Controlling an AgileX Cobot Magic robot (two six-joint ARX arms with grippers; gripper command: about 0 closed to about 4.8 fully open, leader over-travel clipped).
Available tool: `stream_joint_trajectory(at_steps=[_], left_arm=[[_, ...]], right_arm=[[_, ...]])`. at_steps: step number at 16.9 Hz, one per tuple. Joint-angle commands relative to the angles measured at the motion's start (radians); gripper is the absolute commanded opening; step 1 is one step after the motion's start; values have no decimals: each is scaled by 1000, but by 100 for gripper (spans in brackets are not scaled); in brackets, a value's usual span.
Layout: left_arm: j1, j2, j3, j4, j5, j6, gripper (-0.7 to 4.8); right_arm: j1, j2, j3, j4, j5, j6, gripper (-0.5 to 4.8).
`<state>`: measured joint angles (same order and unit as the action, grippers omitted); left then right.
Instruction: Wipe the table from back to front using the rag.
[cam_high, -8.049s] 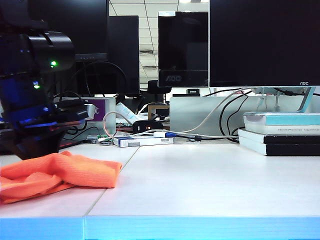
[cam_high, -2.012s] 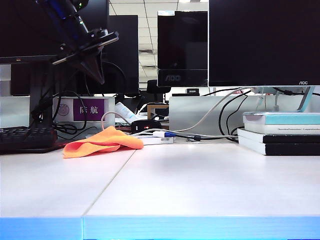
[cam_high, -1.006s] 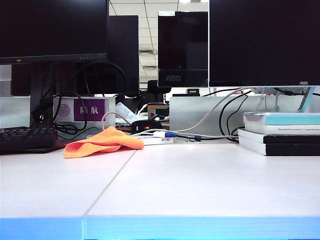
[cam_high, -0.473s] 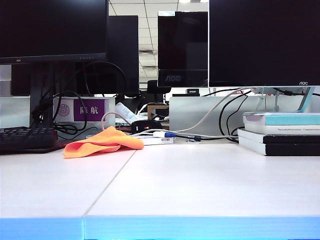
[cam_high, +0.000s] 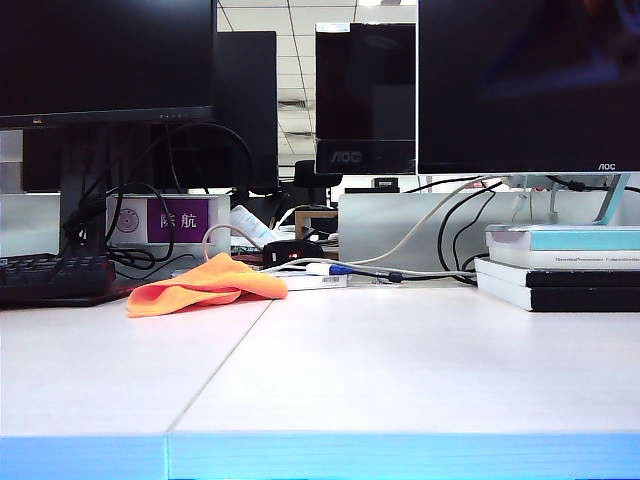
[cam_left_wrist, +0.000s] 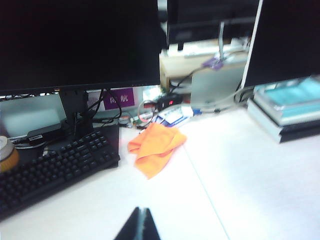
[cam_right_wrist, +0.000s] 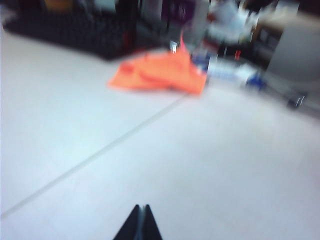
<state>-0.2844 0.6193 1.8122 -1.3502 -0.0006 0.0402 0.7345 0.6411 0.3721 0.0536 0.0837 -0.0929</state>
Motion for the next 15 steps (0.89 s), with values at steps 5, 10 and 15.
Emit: stream_joint_trajectory(at_steps=[5, 10, 15], left_arm=[[5, -321, -414, 117, 0, -42, -3], [6, -611, -1055, 468, 16, -111, -3], [6, -588, -1315, 976, -56, -127, -3]], right_arm=[[2, -67, -113, 56, 60, 68, -1], [2, -98, -150, 18, 60, 82, -1], [2, -96, -150, 18, 60, 82, -1]])
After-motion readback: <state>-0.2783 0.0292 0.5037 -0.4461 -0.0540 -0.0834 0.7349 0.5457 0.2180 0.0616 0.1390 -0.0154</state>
